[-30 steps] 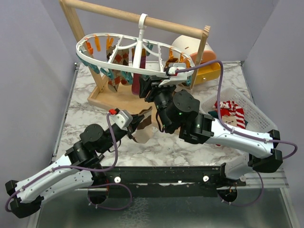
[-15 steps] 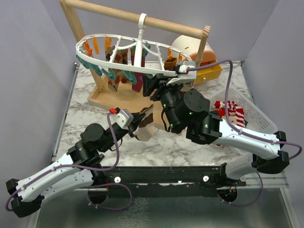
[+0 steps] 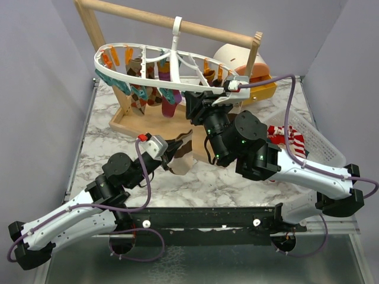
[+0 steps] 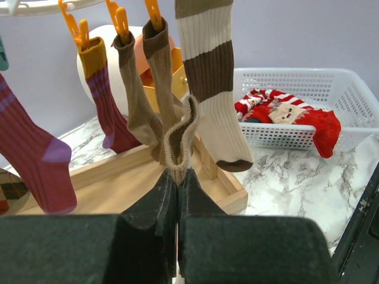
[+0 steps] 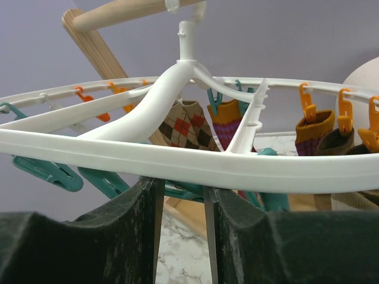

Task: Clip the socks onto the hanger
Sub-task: Rotate the hanger at the clothesline.

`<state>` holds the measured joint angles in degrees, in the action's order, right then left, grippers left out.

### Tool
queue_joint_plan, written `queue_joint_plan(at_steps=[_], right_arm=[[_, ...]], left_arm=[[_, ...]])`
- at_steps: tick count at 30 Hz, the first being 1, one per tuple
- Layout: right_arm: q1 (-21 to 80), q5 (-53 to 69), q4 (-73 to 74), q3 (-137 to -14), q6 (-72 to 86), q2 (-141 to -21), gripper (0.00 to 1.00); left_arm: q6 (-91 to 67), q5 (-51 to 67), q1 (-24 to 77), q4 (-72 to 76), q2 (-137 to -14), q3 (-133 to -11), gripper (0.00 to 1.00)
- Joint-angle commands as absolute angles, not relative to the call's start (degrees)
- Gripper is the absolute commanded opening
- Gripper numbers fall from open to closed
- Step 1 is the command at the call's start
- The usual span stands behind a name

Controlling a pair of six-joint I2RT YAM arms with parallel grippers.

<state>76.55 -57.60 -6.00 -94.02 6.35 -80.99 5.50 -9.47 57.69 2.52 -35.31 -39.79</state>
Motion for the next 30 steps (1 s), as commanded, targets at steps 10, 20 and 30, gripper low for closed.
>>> queue_joint_plan(at_steps=[10,20,30], right_arm=[[76.7,-58.7,-4.9,-91.4,8.1,-76.6,0.19],[76.6,-60.6,-3.3,-88.9,7.8,-73.2,0.12],[76.0,-63.1,-5.3,-79.2,4.0,-65.6,0.05]], left_arm=[[6.0,-8.7,57.5,5.6,-36.4,-39.7,0.0],[6.2,-7.7,57.5,7.1,-38.5,-41.0,0.0],[6.2,-7.9,57.5,6.4,-38.8,-41.1,0.0]])
